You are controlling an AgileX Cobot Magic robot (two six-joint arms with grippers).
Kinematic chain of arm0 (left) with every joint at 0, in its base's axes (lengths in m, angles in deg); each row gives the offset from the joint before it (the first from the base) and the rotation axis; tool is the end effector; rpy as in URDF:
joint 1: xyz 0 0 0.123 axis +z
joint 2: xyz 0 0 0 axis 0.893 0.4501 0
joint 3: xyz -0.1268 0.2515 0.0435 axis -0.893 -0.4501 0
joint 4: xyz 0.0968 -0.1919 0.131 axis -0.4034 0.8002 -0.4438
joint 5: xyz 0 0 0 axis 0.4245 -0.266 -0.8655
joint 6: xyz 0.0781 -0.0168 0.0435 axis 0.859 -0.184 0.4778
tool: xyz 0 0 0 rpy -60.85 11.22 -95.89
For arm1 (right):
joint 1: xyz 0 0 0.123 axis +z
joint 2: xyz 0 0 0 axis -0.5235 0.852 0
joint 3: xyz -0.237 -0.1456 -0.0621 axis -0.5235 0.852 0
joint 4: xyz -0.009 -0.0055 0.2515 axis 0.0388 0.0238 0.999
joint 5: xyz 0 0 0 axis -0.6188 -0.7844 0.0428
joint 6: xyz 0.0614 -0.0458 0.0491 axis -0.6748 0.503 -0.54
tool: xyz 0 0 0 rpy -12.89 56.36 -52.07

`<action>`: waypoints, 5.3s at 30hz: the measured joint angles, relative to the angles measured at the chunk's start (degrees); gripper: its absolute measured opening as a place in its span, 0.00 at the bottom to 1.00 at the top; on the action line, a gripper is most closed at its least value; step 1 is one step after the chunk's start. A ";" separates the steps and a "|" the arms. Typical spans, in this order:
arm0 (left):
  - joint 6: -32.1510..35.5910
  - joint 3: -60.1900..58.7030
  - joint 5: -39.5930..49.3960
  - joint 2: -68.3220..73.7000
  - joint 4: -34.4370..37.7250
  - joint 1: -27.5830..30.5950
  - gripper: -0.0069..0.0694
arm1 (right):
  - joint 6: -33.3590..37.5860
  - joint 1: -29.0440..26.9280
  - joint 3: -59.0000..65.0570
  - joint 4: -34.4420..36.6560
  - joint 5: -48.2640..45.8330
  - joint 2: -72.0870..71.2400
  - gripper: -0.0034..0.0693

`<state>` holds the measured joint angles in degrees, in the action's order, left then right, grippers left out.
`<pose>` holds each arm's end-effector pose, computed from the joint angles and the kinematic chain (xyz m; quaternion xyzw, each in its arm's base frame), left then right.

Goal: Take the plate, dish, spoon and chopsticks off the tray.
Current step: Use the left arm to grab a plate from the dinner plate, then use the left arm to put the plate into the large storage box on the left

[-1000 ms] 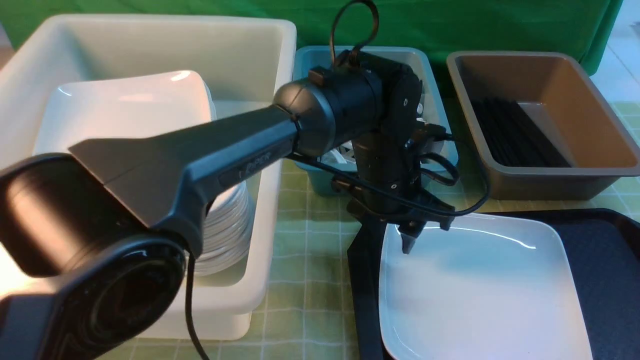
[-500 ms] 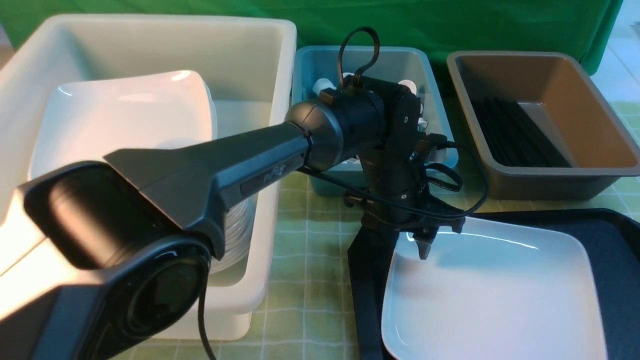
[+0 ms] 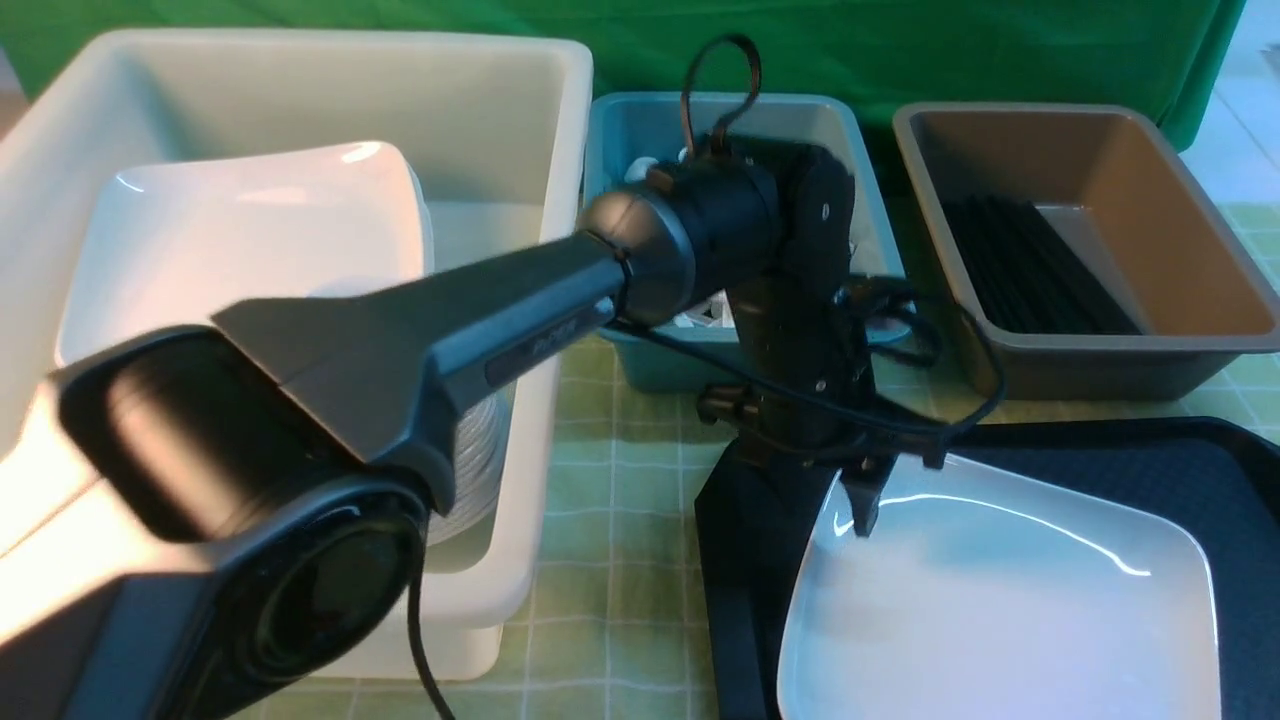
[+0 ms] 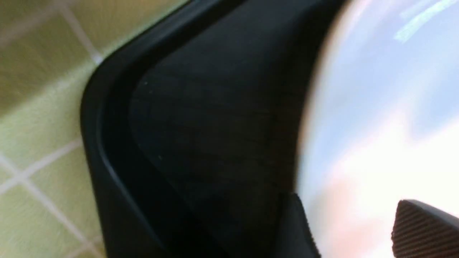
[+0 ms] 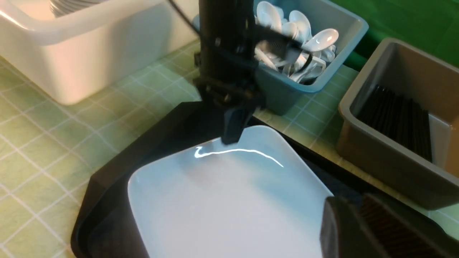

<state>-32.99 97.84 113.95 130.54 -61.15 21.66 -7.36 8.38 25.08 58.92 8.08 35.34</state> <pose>0.3539 -0.3412 0.2174 0.2376 0.9558 -0.1610 0.0639 0.0350 0.0125 0.3345 -0.2800 0.7729 0.1119 0.5583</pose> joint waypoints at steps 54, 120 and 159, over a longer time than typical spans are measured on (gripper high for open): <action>1.32 -25.17 0.53 -5.26 13.57 -8.25 0.56 | -0.24 0.00 0.00 -0.02 -0.64 0.00 0.15; 0.45 -25.80 -16.53 -21.50 15.27 -0.73 0.11 | -1.52 0.00 0.00 -0.02 -1.56 0.00 0.18; 4.99 -25.94 -18.50 -26.26 20.14 4.29 0.11 | -1.52 0.00 0.00 -0.02 -1.76 0.00 0.20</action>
<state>-28.00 71.90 95.45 104.29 -41.00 25.95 -8.88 8.38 25.08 58.90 6.32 35.34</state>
